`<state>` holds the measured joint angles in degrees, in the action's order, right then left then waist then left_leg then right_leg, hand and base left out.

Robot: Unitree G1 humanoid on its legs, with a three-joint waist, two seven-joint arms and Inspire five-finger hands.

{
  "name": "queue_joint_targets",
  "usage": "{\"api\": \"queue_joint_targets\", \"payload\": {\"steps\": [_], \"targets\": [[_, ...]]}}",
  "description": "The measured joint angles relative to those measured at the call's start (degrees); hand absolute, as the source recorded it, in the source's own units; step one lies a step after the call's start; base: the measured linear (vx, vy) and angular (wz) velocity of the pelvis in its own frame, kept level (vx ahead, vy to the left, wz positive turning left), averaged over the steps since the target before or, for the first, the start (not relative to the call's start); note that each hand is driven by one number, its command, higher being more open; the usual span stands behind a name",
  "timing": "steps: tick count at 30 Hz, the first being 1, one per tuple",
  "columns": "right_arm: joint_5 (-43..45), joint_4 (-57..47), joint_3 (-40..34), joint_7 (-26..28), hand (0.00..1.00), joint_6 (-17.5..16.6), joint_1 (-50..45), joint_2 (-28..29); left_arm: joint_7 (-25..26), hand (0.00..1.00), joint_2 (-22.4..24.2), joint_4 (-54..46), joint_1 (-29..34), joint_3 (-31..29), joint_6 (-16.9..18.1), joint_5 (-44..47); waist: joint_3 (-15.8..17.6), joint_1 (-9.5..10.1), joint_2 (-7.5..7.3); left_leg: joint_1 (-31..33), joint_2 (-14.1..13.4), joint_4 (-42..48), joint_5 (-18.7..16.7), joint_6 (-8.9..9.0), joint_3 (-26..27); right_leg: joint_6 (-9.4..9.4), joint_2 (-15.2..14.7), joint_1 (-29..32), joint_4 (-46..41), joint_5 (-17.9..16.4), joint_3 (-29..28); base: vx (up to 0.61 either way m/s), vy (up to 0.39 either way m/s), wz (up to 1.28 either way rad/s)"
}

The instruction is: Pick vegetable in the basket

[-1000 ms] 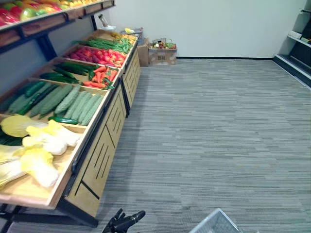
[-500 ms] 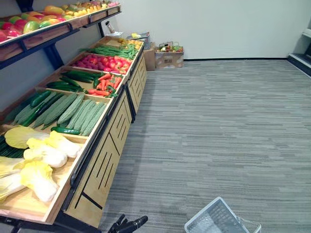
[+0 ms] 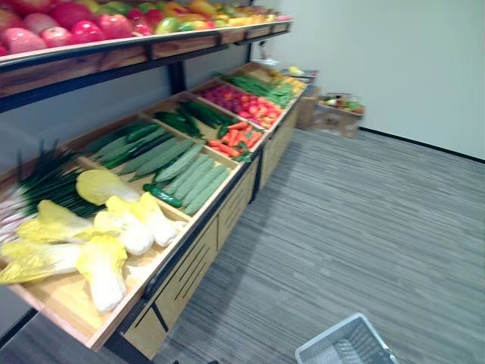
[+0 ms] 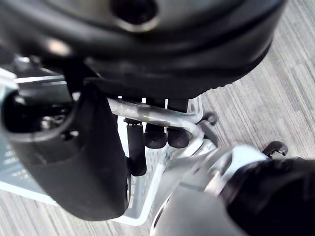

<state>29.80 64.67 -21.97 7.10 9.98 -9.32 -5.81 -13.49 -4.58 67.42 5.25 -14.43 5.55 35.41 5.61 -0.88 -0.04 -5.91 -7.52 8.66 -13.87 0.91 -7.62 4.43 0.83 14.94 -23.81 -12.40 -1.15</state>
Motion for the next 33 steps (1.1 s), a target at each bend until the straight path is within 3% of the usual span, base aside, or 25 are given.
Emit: {"api": "queue_joint_targets", "payload": {"steps": [1,2,3,4,5,8,10,11,12,13,14,15,17,20,28,33], "targets": [[0.8,-0.8,1.9,1.1,0.00,0.6,-1.0,0.4,-0.1,1.00,-0.2,-0.6,0.2,-0.8,0.0,0.0,-0.3,-0.46,-1.33,0.6,0.5,1.8,-2.4,1.38,-3.8,2.23,0.3,-1.0,8.6,2.6,-7.6,0.26,-0.401,1.72],[1.4,-0.7,2.9,1.8,0.00,1.1,-1.6,-0.2,-0.3,1.00,0.0,-0.8,0.1,-2.4,-0.1,-0.1,-0.4,-0.49,-1.54,0.8,0.1,4.5,-4.5,2.30,-7.0,1.74,1.3,-2.9,8.8,8.8,-7.5,0.32,-0.483,1.66],[1.4,-0.5,2.9,1.8,0.00,1.6,-1.5,-0.7,-0.4,1.00,0.5,-0.8,0.1,-3.0,-0.1,-0.2,-0.5,-0.03,-0.96,1.0,-0.6,5.5,-4.6,2.42,-6.7,0.99,1.4,-3.3,7.8,7.2,-5.7,0.35,-0.463,1.64],[1.3,-0.5,3.9,1.8,0.00,2.1,-1.3,-1.7,-1.5,1.00,1.6,-2.3,0.2,-4.5,-0.2,-1.0,-1.0,0.82,-0.44,1.9,-1.4,7.8,-4.5,2.61,-6.7,-1.91,1.3,-4.1,4.5,4.1,-1.4,0.29,-0.351,1.21],[1.1,-0.5,4.6,1.8,0.00,2.1,-1.1,-2.0,-1.8,1.00,2.0,-2.5,0.2,-5.0,-0.2,-1.8,-1.2,0.86,-0.18,1.9,-2.0,7.6,-4.3,3.14,-7.1,-2.93,1.2,-4.7,3.9,3.4,0.4,0.28,-0.341,1.24],[-4.1,0.3,5.8,2.0,0.00,2.6,0.7,-3.1,-2.6,1.00,3.4,-3.4,0.0,-7.0,-0.9,-2.4,-2.4,1.09,0.56,1.9,-4.2,4.4,-1.0,5.22,-6.4,-4.64,1.0,-6.9,2.8,2.1,4.6,0.28,-0.280,1.22],[-7.7,0.5,5.6,2.3,0.00,3.0,1.0,-3.1,-4.4,1.00,3.0,-4.8,0.2,-7.3,-1.4,-2.3,-2.8,1.06,-0.58,1.8,-4.2,2.9,2.7,5.53,-3.5,-5.38,-0.4,-8.8,1.8,1.6,6.4,0.25,-0.159,1.54],[-7.9,1.1,4.6,2.3,0.00,3.1,0.9,-3.1,-4.7,1.00,3.5,-5.2,-0.1,-7.2,-1.4,-1.3,-3.1,0.96,-0.92,1.7,-4.7,2.4,4.8,5.32,-0.7,-5.40,-1.3,-8.8,-1.8,1.6,8.1,0.18,-0.162,1.46],[-7.8,1.1,2.7,2.4,0.00,3.2,1.1,-3.2,-5.0,1.00,3.7,-5.4,-0.6,-7.1,-1.2,0.5,-2.9,0.79,-0.35,2.0,-5.4,2.6,6.0,5.94,1.2,-4.66,-1.6,-6.8,-5.8,0.3,8.5,0.17,-0.208,1.86],[-7.5,1.5,0.1,2.8,0.00,3.4,0.7,-2.1,-5.1,1.00,3.2,-5.2,-0.3,-6.6,-0.7,2.8,-4.1,0.21,-1.71,2.7,-5.2,1.7,6.5,6.74,4.0,-3.49,-2.3,-9.2,5.9,2.2,8.0,0.11,-0.196,1.52],[-7.3,2.0,-1.3,3.0,0.00,3.4,0.7,-1.2,-5.1,1.00,2.7,-4.6,-0.4,-6.4,-0.5,3.2,-4.3,0.25,-2.16,3.0,-5.2,0.7,6.4,6.86,5.2,-3.80,-2.5,-10.7,8.2,1.6,9.2,0.09,-0.204,1.64],[-7.1,3.3,-4.6,3.0,0.00,3.3,0.8,-0.4,-4.9,1.00,2.2,-3.3,-1.1,-4.8,-0.5,4.1,-5.2,0.34,-1.69,3.3,-6.8,-1.7,7.5,6.76,8.9,-3.77,-2.5,-11.6,9.4,2.2,13.0,0.09,-0.160,1.38],[-6.8,3.7,-6.5,2.0,0.00,2.5,0.8,-1.1,-4.9,1.00,2.0,-2.1,-1.9,0.7,-0.7,4.3,-4.7,-0.82,-0.95,4.1,-6.3,-5.8,11.3,7.06,16.0,-3.76,-3.8,-12.4,9.4,2.2,18.7,0.08,-0.068,1.63],[-5.6,3.5,-6.5,2.1,0.00,2.5,1.1,-2.8,-4.9,1.00,0.4,-0.5,-1.7,5.3,-0.5,3.4,-4.0,-1.35,-0.53,4.3,-4.3,-9.8,15.5,5.77,16.3,-3.73,-4.9,-14.8,9.7,2.2,20.3,0.02,0.060,1.42],[-5.9,3.5,-2.5,2.3,0.00,2.1,2.3,-2.0,-4.0,1.00,-2.3,1.0,-1.5,8.5,-0.3,2.8,-2.6,-1.21,-1.57,4.1,-2.2,-13.7,17.3,6.46,16.5,-2.93,-5.3,-15.1,12.3,1.7,17.4,-0.06,0.045,0.18],[-7.2,3.6,-1.3,1.8,0.00,0.9,2.2,-1.5,-1.5,1.00,-2.4,1.6,-1.0,7.9,1.4,10.6,-2.0,-1.39,-1.72,3.7,-1.4,-14.0,17.4,6.36,17.0,-2.61,-5.9,-15.2,12.9,1.9,16.3,-0.06,0.061,-0.05]]}}
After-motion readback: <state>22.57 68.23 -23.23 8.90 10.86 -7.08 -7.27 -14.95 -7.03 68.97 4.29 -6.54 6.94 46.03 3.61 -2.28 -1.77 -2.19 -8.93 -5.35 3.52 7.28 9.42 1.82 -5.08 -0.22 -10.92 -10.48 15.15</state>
